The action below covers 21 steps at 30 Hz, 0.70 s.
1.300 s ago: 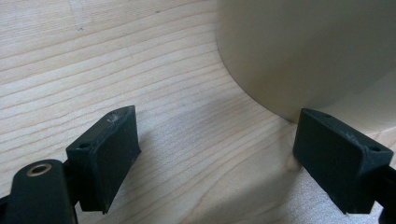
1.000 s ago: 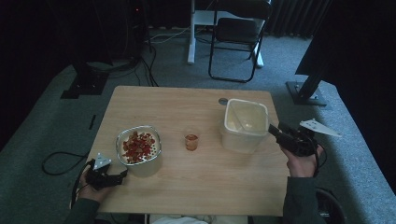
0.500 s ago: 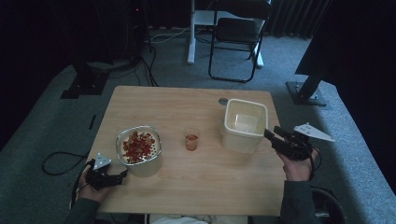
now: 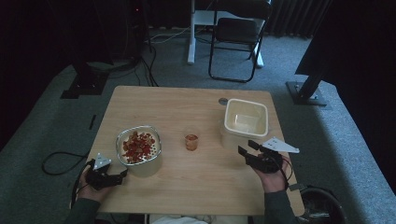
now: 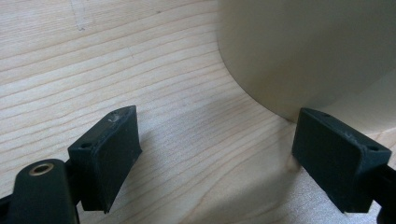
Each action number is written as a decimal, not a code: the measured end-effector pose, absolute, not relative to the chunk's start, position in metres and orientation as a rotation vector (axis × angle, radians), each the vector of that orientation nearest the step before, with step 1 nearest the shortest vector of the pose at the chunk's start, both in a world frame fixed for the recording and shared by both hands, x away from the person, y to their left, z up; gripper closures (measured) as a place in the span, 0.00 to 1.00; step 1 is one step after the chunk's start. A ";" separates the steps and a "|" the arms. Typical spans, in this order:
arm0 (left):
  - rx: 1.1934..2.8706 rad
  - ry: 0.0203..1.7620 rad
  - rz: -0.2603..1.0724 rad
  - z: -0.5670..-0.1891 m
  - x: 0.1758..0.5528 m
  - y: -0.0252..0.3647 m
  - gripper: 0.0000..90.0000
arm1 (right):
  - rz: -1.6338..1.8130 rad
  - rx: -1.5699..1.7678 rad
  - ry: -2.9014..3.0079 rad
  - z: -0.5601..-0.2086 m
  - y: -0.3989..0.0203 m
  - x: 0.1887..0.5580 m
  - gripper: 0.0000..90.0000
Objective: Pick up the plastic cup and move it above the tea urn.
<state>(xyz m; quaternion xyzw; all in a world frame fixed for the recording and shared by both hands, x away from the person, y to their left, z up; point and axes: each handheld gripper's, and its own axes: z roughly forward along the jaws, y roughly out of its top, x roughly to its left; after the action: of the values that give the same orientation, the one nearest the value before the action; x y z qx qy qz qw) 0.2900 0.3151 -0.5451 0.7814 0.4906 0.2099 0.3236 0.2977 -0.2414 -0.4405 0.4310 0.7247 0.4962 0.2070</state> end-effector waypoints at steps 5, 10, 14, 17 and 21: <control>2.044 1.292 0.557 -0.545 0.289 0.315 0.20 | 1.362 1.183 2.090 -0.455 -0.221 0.306 0.48; 2.037 1.290 0.562 -0.545 0.288 0.315 0.24 | 1.368 1.149 2.126 -0.466 -0.202 0.314 0.45; 2.038 1.289 0.561 -0.545 0.288 0.315 0.24 | 1.370 1.112 2.159 -0.473 -0.186 0.321 0.42; 2.047 1.283 0.551 -0.543 0.286 0.315 0.27 | 1.369 1.084 2.177 -0.477 -0.174 0.327 0.40; 2.063 1.265 0.540 -0.543 0.282 0.313 0.28 | 1.380 1.046 2.194 -0.476 -0.154 0.340 0.45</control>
<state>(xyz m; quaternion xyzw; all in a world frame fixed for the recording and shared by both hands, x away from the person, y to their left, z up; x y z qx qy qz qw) 0.2816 0.3132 -0.5429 0.7868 0.4826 0.2060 0.3250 0.3400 -0.1539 -0.4757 0.3688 0.7731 0.4863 0.1725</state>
